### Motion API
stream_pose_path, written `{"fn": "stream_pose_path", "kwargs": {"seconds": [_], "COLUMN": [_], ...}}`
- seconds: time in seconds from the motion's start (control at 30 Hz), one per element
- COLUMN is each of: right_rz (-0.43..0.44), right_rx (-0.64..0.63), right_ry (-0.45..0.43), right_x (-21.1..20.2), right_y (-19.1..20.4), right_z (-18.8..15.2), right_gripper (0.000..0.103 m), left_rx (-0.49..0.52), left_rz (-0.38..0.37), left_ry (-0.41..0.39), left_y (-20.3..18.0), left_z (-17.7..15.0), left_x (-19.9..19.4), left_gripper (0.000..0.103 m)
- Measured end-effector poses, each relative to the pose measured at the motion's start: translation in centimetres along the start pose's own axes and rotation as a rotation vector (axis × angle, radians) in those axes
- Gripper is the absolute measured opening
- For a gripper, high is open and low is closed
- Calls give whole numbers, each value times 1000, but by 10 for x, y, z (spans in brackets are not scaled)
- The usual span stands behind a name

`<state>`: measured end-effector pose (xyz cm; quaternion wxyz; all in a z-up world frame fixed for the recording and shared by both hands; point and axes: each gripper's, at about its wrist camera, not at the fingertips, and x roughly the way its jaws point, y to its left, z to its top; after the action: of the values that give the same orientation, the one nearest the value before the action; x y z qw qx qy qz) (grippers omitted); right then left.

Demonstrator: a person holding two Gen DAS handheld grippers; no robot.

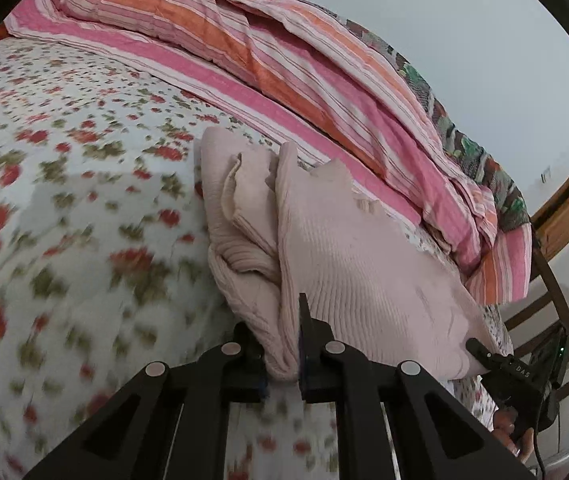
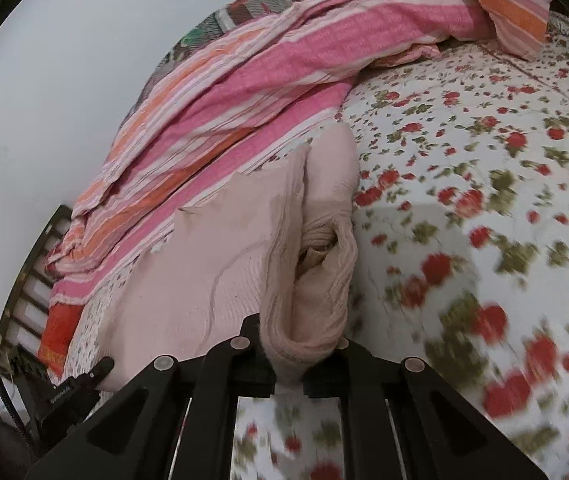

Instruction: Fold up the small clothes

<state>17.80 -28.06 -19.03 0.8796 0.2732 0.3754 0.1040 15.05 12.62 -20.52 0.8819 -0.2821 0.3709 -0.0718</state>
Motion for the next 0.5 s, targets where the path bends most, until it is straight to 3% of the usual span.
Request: {"fn": "stream_pose_path", "kwargs": {"seconds": [0.17, 0.37, 0.5], "right_rz": [-32, -50, -39], "right_rx": [-102, -157, -171], "right_ry": [0, -9, 4], "right_x": [-22, -20, -26], "right_y": [4, -2, -4], "right_z": [-17, -30, -33], "right_gripper": [8, 9, 9], "left_rx": [16, 50, 76], "left_rz": [44, 192, 249], "left_ry": [4, -9, -16], "left_y": [-7, -20, -31], "left_z": [-23, -45, -53], "left_x": [-20, -25, -31], "left_gripper": [11, 18, 20]}}
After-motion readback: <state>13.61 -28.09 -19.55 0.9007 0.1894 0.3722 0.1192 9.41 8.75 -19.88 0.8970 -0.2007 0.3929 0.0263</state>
